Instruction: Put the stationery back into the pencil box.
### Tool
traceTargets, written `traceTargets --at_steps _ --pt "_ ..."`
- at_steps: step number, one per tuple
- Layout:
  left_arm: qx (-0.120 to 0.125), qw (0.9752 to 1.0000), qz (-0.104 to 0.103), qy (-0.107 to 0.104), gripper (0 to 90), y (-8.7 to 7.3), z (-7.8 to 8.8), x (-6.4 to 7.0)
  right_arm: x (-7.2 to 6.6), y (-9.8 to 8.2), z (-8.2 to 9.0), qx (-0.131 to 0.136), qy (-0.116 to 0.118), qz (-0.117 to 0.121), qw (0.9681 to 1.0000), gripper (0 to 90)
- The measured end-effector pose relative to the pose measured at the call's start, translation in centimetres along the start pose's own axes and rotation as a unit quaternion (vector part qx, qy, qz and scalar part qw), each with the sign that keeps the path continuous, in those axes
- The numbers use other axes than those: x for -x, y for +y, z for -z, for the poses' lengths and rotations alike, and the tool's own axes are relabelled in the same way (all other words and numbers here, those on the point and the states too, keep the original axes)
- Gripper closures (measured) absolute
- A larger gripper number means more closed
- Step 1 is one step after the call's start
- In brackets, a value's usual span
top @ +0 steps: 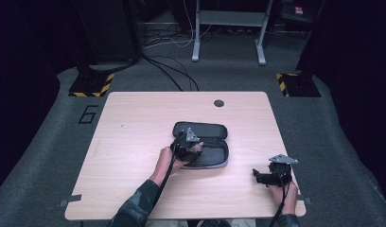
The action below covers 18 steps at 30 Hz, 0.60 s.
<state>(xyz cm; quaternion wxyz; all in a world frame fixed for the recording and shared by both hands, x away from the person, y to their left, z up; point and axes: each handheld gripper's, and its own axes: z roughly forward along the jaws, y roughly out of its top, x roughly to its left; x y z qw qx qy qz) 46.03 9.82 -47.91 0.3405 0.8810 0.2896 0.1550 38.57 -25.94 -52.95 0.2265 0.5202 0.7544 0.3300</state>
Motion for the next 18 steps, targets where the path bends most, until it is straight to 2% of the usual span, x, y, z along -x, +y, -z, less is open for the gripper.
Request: traceTargets --at_steps 6,12,15,18 --pt "0.006 1.0000 0.004 0.002 48.4 0.0 -0.1 0.0 0.0 0.0 0.0 0.000 0.000 -0.002 1.0000 6.1" --pt "0.002 0.9999 0.017 -0.005 32.6 -0.2 0.0 -0.1 0.0 0.0 0.0 -0.001 -0.001 -0.002 1.0000 6.2" --pt "0.012 0.9998 0.018 -0.001 25.1 -0.4 0.5 0.0 -0.1 0.0 0.0 -0.001 -0.001 -0.002 1.0000 6.2" --pt "0.033 0.9992 0.022 0.002 18.8 -0.8 1.8 0.2 -0.1 0.0 0.0 -0.001 -0.001 -0.002 1.0000 6.2"
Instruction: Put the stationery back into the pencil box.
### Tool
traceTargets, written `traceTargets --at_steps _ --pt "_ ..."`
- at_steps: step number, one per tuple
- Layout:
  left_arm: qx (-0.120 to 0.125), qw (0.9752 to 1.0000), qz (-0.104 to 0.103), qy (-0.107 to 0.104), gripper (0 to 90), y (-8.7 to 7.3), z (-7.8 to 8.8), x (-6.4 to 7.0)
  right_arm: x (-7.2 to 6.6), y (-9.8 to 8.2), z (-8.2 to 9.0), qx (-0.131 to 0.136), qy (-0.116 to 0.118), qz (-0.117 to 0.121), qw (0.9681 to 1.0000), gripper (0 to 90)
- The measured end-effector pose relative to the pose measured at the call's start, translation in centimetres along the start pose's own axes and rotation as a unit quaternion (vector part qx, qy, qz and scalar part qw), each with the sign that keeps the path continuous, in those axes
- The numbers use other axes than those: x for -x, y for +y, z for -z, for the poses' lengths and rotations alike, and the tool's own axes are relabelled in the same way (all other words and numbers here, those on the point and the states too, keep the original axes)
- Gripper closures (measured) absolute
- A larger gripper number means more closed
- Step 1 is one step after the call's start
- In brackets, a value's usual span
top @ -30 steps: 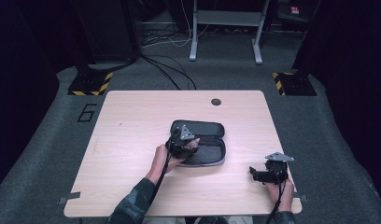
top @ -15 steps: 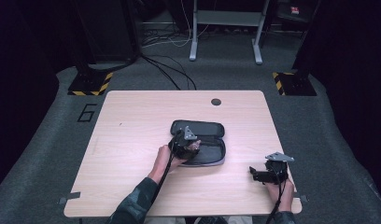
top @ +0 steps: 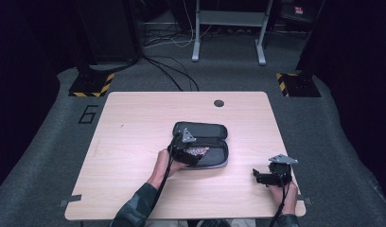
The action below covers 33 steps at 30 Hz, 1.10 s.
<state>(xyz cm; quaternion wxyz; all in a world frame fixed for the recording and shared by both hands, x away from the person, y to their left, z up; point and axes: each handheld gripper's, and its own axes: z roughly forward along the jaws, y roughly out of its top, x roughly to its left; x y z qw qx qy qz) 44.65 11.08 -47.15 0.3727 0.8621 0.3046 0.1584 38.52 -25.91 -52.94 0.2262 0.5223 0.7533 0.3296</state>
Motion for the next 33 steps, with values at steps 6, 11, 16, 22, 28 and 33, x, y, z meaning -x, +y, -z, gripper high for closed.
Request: traceTargets --at_steps 6,11,16,22,28,33 --pt "0.018 0.9998 0.002 0.001 13.8 -0.7 2.2 0.2 0.0 0.0 0.0 0.000 -0.001 -0.001 1.0000 6.2" --pt "0.029 0.9996 0.001 0.006 11.7 -1.5 3.9 0.4 0.0 0.0 0.0 0.000 -0.002 -0.001 1.0000 6.2" --pt "0.030 0.9993 0.003 0.020 8.7 -2.9 5.6 0.2 0.0 0.0 0.0 0.000 -0.001 -0.001 1.0000 6.3" --pt "0.038 0.9982 0.019 0.043 7.5 -4.7 7.6 -0.4 0.0 0.0 0.0 0.000 -0.001 -0.001 1.0000 6.3" --pt "0.038 0.9961 0.034 0.072 6.1 -6.9 9.6 -1.4 -0.1 0.0 0.0 0.000 -0.001 -0.001 1.0000 6.4" --pt "0.037 0.9939 0.053 0.090 4.3 -8.7 11.2 -2.2 0.0 0.0 0.0 0.000 -0.001 -0.001 1.0000 6.4"
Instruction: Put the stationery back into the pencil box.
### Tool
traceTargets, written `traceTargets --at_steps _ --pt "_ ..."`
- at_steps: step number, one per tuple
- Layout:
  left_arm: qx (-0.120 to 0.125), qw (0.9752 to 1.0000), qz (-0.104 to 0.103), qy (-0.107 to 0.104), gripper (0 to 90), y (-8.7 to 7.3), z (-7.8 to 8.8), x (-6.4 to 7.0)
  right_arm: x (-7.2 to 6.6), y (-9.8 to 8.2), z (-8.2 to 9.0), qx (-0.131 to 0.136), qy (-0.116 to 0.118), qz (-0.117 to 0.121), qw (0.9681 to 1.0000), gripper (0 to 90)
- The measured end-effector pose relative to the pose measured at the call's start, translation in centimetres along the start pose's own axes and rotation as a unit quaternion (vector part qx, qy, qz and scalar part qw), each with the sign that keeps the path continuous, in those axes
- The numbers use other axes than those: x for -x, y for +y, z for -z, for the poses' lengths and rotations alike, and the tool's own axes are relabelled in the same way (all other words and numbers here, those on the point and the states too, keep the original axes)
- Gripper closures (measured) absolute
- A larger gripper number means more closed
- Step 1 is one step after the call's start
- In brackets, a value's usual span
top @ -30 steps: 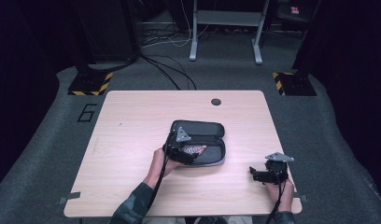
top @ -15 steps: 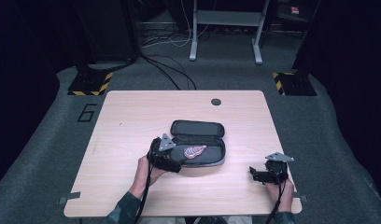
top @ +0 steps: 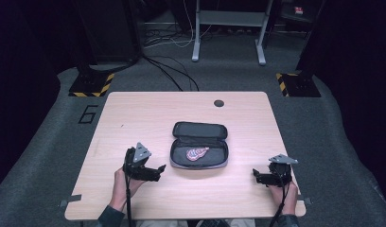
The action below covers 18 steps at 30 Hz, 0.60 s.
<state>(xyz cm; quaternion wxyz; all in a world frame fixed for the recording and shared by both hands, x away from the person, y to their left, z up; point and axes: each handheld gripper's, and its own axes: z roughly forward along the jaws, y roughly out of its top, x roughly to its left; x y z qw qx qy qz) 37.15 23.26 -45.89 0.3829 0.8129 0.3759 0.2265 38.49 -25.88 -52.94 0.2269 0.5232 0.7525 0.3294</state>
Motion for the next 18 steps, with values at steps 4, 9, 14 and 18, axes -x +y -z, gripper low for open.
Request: traceTargets --at_steps 4,9,14,18 --pt "-0.004 0.9997 0.012 0.020 3.4 -1.6 0.9 -1.0 0.0 0.0 0.0 -0.003 0.000 0.000 1.0000 6.5" --pt "-0.007 0.9985 0.034 0.042 3.2 -4.1 1.6 -2.1 0.0 0.0 0.0 -0.001 0.000 -0.001 1.0000 6.5" --pt "-0.023 0.9961 0.067 0.053 2.5 -6.8 1.7 -3.0 0.0 0.0 0.0 -0.001 0.000 -0.001 1.0000 6.5" --pt "-0.037 0.9935 0.082 0.070 2.0 -8.7 1.5 -3.7 0.0 0.0 0.0 0.000 0.000 -0.001 1.0000 6.5"
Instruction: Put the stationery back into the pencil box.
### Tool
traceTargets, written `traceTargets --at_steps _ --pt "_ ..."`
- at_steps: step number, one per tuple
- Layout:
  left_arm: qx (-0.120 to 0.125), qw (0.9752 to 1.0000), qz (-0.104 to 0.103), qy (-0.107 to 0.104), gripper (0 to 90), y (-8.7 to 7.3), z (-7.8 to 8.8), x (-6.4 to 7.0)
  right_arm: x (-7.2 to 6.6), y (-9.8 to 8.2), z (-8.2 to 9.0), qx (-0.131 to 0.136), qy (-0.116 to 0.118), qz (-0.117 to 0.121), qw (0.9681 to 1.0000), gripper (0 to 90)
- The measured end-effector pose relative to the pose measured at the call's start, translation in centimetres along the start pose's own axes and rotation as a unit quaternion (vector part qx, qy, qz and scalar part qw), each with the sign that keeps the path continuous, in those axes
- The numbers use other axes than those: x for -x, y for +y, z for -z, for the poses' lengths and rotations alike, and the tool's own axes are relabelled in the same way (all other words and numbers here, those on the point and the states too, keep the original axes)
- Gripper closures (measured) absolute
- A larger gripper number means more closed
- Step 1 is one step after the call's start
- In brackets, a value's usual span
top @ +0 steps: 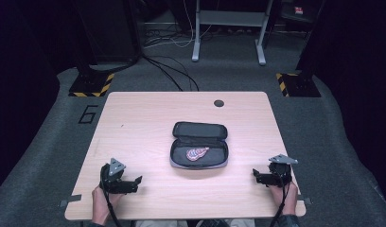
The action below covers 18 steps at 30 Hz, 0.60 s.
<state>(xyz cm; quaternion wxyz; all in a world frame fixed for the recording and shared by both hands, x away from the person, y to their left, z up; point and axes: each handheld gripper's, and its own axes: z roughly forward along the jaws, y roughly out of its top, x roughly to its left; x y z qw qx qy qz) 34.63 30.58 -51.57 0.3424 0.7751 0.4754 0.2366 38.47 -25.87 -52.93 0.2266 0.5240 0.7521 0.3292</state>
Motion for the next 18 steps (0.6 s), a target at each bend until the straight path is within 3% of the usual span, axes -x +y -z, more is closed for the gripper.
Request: traceTargets --at_steps 1,4,6,8,10,18 --pt "-0.012 0.9999 0.005 -0.002 1.7 -0.4 -0.1 -0.3 0.0 0.0 0.0 0.000 0.000 0.000 1.0000 6.5" --pt "-0.020 0.9998 0.002 -0.008 2.1 -1.3 -0.5 -1.1 0.0 0.0 0.0 0.000 0.000 0.000 1.0000 6.5" --pt "-0.025 0.9996 0.011 -0.010 1.7 -1.7 -0.4 -1.7 0.0 0.0 0.0 0.000 0.001 0.001 1.0000 6.3" --pt "-0.017 0.9998 0.007 -0.005 2.1 -1.9 -0.4 -1.8 0.0 0.0 0.0 0.000 0.000 0.001 1.0000 6.3" --pt "-0.026 0.9995 0.010 -0.015 1.7 -1.9 -0.4 -2.1 0.0 0.0 0.0 0.000 0.001 0.001 1.0000 6.2" --pt "-0.021 0.9997 0.008 -0.014 1.8 -1.9 -0.5 -2.1 0.1 0.0 0.0 0.001 0.002 0.002 1.0000 6.1"
